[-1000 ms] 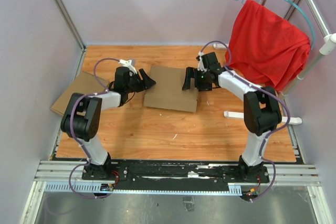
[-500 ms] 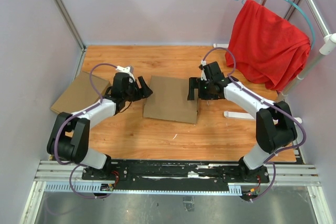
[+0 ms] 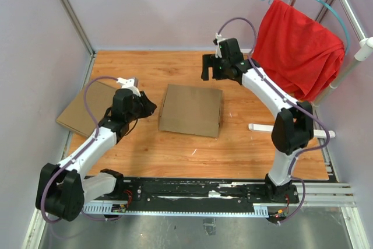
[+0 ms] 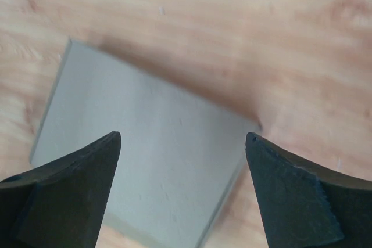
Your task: Fold the paper box
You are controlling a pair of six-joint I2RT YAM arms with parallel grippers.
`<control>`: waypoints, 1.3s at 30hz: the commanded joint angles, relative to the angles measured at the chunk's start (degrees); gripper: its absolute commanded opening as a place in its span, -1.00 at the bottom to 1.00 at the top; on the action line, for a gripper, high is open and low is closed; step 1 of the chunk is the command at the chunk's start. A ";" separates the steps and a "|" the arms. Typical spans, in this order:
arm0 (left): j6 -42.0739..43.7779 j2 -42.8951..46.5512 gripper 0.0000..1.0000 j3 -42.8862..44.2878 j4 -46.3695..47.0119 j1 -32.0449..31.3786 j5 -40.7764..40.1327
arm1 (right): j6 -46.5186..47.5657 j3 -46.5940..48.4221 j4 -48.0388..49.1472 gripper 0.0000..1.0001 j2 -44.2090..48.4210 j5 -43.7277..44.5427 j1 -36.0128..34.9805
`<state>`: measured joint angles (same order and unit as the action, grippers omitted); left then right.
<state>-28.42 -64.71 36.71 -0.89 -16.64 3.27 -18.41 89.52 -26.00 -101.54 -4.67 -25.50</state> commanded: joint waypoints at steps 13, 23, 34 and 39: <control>0.09 5.55 -1.00 -9.18 2.38 -1.45 11.33 | 2.49 35.33 -2.40 -0.77 -36.93 -12.25 2.94; -1.42 -2.61 -0.99 -8.98 -0.88 -7.23 5.10 | 3.05 35.38 -3.15 -0.67 -38.56 -15.32 2.91; -1.67 -13.47 -1.00 -5.37 5.78 -11.60 -1.49 | 9.76 33.03 -7.05 -0.53 -38.93 -21.36 0.79; -2.94 -18.58 -0.99 -4.01 8.93 -13.79 -5.44 | 13.11 30.12 -8.20 -0.56 -37.86 -26.37 -0.82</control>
<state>-30.28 -80.71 30.89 2.59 -28.80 2.11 -9.96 122.26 -30.94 -140.59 -25.56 -23.92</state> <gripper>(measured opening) 0.009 0.224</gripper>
